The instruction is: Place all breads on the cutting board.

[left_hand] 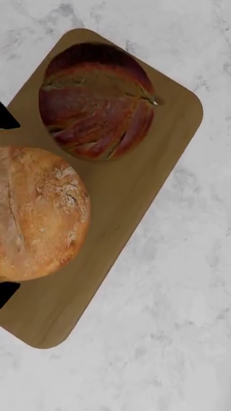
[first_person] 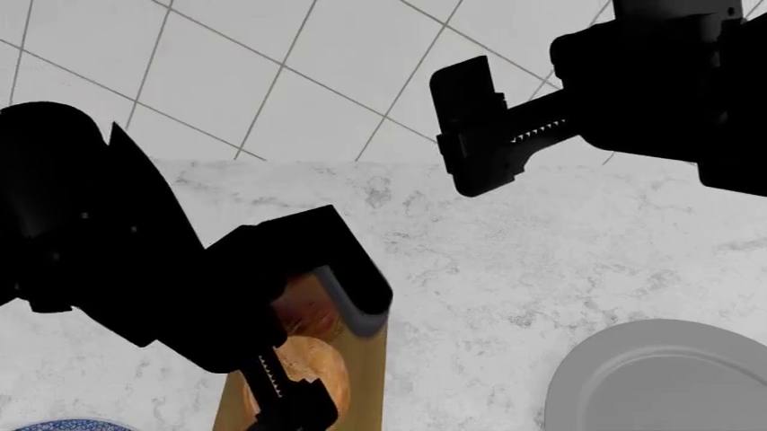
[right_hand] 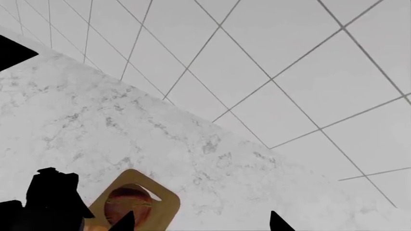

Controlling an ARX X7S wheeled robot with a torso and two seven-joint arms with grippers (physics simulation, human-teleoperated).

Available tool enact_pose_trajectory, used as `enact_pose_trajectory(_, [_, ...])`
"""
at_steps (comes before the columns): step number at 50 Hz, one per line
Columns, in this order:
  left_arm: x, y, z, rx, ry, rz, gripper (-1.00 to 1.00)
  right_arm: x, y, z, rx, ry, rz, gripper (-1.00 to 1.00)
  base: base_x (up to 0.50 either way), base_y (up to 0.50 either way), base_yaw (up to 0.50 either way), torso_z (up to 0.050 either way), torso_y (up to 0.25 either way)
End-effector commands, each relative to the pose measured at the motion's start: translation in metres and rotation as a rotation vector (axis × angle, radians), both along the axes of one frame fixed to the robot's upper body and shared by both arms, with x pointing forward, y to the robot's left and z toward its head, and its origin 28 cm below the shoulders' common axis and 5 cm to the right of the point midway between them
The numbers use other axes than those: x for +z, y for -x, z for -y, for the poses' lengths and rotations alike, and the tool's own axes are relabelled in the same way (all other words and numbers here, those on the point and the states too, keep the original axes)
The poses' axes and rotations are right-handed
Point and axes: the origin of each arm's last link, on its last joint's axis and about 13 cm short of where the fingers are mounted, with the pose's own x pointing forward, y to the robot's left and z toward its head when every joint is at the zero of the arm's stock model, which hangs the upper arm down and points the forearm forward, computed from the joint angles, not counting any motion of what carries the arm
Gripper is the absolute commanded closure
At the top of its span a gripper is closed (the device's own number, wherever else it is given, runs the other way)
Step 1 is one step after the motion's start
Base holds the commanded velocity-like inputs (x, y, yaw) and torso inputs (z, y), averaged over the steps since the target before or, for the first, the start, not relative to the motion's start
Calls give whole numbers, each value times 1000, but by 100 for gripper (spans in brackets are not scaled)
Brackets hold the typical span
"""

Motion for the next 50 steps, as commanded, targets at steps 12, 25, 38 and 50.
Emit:
enact_pose_trajectory(12, [56, 21, -5, 4, 83, 87, -100, 2, 2, 0, -3, 0, 7, -100, 0, 0, 0, 0, 0])
enact_pose_trajectory(25, [118, 49, -30, -1, 271, 198, -100, 2, 7, 3, -19, -20, 32, -100, 0, 0, 0, 0, 0])
enact_pose_trajectory(38, [135, 67, -62, 65, 375, 337, -100, -2, 16, 10, -35, -60, 51, -100, 0, 0, 0, 0, 0])
enact_pose_trajectory(50, [130, 78, -94, 207, 616, 462, -100, -5, 35, 17, -78, -109, 142, -100, 0, 0, 0, 0, 0])
